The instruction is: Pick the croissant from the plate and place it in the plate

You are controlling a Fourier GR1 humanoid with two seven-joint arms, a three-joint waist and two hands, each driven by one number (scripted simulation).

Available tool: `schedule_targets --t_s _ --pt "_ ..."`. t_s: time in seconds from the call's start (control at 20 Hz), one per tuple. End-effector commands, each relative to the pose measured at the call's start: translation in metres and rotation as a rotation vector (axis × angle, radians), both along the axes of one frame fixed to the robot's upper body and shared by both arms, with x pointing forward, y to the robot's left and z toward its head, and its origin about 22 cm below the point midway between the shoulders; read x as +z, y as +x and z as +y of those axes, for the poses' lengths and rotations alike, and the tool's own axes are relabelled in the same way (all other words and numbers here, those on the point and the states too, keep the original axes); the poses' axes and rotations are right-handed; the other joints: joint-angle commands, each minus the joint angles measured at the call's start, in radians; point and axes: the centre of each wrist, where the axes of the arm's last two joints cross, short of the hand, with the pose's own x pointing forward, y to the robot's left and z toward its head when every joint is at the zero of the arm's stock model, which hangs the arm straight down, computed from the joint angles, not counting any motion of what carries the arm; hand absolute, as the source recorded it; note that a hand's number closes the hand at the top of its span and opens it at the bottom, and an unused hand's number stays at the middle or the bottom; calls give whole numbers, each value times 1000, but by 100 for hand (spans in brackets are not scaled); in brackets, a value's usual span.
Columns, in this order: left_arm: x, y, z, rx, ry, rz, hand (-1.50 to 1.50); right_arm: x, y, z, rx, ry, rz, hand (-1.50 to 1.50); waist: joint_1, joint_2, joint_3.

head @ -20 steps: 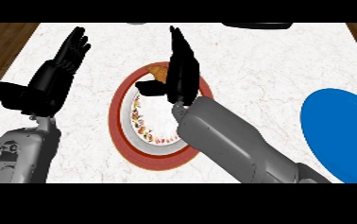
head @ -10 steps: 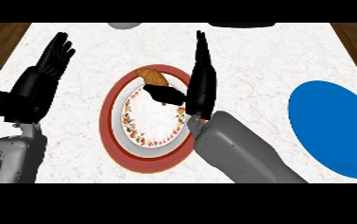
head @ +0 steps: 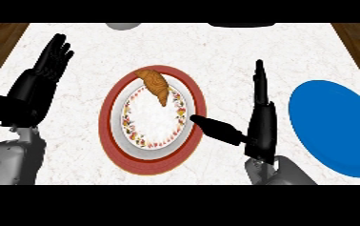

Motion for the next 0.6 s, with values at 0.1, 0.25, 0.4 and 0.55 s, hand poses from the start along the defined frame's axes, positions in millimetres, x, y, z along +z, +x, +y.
schedule_targets --t_s 0.1,0.25,0.4,0.55 --pt "9 4 -8 -18 -3 1 0 19 -37 -58 35 -50 0 -150 0 1 0" --pt "5 8 -5 6 11 -9 0 7 -57 -79 34 -41 15 -150 -1 3 1" --pt "3 -2 -3 -4 18 -8 0 12 -59 -94 7 -69 -2 -150 5 2 0" --pt "-11 -4 22 26 -4 -17 0 -13 -79 -108 -23 -120 -21 -150 1 2 0"
